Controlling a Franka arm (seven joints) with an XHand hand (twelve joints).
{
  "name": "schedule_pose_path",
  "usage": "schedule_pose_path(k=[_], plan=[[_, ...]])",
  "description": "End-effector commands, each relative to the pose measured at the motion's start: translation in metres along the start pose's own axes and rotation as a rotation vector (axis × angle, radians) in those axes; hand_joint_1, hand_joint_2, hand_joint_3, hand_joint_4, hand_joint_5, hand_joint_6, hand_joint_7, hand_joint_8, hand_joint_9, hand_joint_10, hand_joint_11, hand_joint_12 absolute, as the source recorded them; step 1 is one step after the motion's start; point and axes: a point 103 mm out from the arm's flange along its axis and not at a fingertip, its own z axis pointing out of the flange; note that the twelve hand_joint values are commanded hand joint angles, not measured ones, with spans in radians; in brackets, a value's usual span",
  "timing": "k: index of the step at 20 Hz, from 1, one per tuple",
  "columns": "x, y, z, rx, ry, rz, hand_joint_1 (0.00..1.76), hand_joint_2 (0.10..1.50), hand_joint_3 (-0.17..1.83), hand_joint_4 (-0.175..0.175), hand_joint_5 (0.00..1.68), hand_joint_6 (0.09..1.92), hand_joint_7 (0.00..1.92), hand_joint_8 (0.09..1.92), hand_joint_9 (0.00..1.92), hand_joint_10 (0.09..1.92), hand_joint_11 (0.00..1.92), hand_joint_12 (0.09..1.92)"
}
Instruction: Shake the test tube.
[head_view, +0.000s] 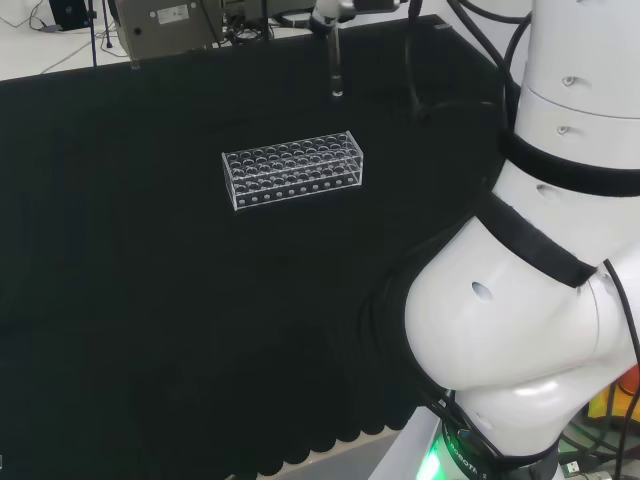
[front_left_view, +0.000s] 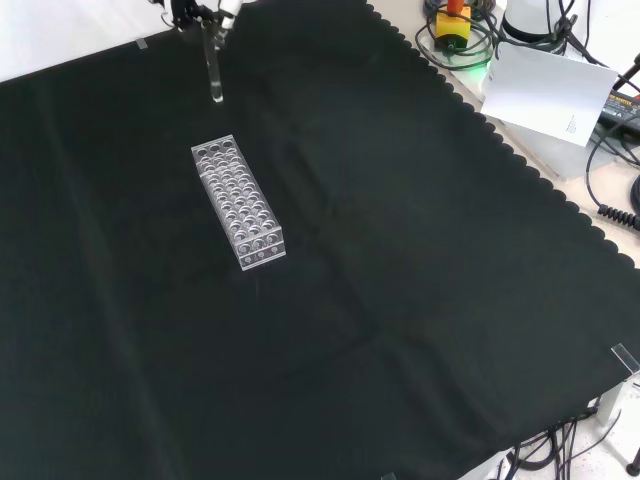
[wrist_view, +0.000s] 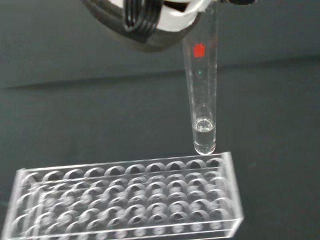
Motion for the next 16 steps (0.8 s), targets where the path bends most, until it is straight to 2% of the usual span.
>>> schedule_pose_path(k=[1, 4, 7, 11, 16], plan=[[-0.014, -0.001, -0.006, -0.015, 0.005, 0.028, 1.42, 0.97, 0.00, -0.175, 1.21, 0.53, 1.78, 0.38, 1.30, 0.52, 0.74, 1.23], [-0.006, -0.003, 0.000, -0.010, 0.015, 0.008, 1.42, 0.97, 0.00, -0.175, 1.21, 0.53, 1.78, 0.38, 1.30, 0.52, 0.74, 1.23], [0.014, -0.004, 0.009, 0.005, 0.030, -0.017, 1.42, 0.97, 0.00, -0.175, 1.21, 0.53, 1.78, 0.38, 1.30, 0.52, 0.74, 1.23], [0.044, -0.004, 0.018, 0.023, 0.067, -0.083, 1.42, 0.97, 0.00, -0.175, 1.21, 0.53, 1.78, 0.38, 1.30, 0.52, 0.74, 1.23], [0.081, -0.001, 0.019, 0.022, 0.076, -0.151, 1.43, 0.95, -0.05, -0.175, 1.45, 0.16, 1.80, 0.34, 1.47, 0.16, 0.76, 1.22]])
